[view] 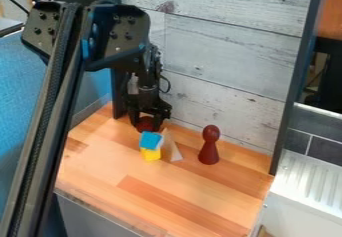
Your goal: Move something red
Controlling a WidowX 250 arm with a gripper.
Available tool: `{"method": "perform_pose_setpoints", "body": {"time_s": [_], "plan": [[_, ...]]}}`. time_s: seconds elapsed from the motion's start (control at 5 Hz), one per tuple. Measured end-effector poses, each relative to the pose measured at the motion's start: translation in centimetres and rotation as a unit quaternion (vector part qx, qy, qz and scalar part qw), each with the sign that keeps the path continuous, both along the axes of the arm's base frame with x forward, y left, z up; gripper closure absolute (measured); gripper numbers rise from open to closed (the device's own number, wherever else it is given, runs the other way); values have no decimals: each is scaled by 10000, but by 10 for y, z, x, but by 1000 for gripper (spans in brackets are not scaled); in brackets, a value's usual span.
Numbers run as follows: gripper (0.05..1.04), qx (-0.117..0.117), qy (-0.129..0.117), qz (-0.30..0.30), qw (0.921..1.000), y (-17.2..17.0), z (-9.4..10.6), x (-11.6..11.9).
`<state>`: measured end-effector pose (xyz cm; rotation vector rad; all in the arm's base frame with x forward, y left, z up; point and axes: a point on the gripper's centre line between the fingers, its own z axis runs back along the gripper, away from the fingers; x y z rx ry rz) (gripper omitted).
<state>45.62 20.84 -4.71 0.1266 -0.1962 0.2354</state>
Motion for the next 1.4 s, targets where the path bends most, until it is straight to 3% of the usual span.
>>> {"method": "perform_pose_setpoints", "body": {"time_s": [0.4,0.6,1.0,1.4], "plan": [[305,-466,58,-231,9986,-19,12,-20],[305,-639,-163,-346,9972,-26,36,-19],[305,-692,-222,-368,9967,-30,31,-23],[305,-812,-502,-622,9935,-38,62,-31]]}}
